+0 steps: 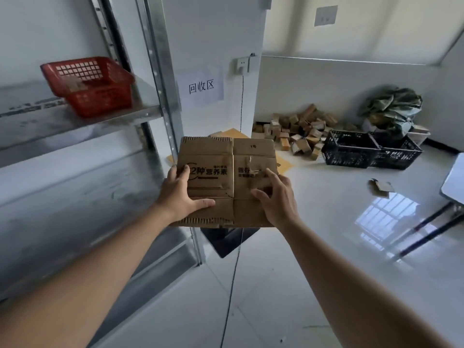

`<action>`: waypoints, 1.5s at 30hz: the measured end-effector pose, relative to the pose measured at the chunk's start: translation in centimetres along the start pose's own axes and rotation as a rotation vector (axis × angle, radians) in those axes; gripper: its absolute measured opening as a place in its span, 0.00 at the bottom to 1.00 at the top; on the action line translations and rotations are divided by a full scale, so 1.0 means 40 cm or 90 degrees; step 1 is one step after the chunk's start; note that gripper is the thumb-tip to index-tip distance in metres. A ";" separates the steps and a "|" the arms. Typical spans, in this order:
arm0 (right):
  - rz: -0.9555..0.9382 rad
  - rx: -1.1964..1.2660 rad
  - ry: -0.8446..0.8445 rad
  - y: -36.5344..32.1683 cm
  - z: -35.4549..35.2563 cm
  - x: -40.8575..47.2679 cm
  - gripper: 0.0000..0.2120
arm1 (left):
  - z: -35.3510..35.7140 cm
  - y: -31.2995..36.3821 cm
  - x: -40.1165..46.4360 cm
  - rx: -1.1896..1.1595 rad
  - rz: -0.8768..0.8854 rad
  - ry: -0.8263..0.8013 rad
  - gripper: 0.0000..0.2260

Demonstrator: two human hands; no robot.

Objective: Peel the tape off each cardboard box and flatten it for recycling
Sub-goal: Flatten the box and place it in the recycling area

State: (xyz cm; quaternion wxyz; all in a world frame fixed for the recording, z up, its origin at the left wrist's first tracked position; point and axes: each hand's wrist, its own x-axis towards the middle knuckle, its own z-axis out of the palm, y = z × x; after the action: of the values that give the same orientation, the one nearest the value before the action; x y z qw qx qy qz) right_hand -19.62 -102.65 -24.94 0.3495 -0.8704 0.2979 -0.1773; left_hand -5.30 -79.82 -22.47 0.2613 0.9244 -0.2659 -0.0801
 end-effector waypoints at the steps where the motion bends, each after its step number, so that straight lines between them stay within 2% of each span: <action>1: 0.006 0.000 -0.002 0.022 -0.015 0.028 0.35 | 0.021 0.024 0.024 0.006 -0.001 -0.002 0.61; 9: 0.036 -0.023 -0.033 0.151 -0.036 0.293 0.34 | 0.153 0.130 0.267 0.055 -0.021 -0.024 0.61; 15: 0.044 -0.056 -0.050 0.220 0.025 0.557 0.32 | 0.248 0.143 0.525 0.061 -0.034 -0.047 0.59; 22: 0.045 -0.104 -0.090 0.221 0.136 0.882 0.29 | 0.297 0.112 0.834 0.068 -0.085 -0.072 0.58; 28: 0.022 -0.142 -0.170 0.228 0.230 1.110 0.28 | 0.328 0.061 1.038 0.058 -0.153 -0.107 0.58; 37: -0.041 -0.157 -0.316 0.290 0.456 1.468 0.31 | 0.439 -0.041 1.307 0.048 -0.316 -0.084 0.61; 45: -0.085 -0.183 -0.462 0.343 0.671 1.697 0.33 | 0.526 -0.127 1.470 0.015 -0.451 -0.078 0.57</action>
State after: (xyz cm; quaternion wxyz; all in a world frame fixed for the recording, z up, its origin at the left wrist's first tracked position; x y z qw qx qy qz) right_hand 40.42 -140.71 -46.53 0.2945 -0.9340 0.1194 0.1633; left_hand 40.66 -116.79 -43.57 0.1903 0.9557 0.0551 -0.2176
